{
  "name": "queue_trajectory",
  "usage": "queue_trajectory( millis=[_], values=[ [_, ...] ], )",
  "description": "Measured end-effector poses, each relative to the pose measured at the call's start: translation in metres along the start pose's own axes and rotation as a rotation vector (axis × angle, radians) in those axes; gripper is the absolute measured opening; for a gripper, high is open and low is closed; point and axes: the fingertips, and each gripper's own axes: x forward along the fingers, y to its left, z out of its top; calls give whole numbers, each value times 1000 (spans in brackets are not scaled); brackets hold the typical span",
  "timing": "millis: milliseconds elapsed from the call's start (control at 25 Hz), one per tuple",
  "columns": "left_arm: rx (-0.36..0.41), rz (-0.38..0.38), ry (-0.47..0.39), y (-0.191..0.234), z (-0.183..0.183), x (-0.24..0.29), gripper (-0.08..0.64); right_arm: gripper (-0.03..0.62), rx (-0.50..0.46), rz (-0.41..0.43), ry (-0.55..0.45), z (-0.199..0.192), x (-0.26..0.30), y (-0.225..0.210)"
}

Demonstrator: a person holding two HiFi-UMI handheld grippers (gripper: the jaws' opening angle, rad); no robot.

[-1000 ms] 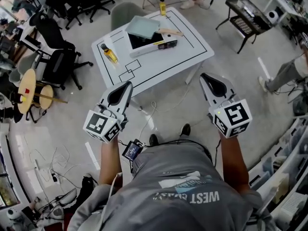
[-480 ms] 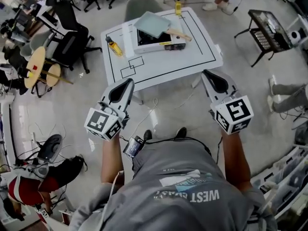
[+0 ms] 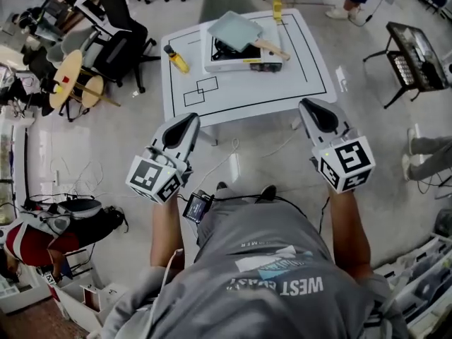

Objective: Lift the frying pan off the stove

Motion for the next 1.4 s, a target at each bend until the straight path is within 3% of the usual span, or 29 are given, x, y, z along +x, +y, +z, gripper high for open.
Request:
queue_trajectory(
  millis=[320, 800, 1400],
  values=[
    [-5, -24, 26, 5, -6, 24, -2, 32, 30, -11, 13, -10, 9, -18],
    [12, -239, -22, 21, 21, 111, -2, 32, 58, -204, 51, -5, 6, -61],
    [-4, -298, -33, 112, 16, 152, -2, 51, 54, -264, 102, 6, 88, -78]
  ],
)
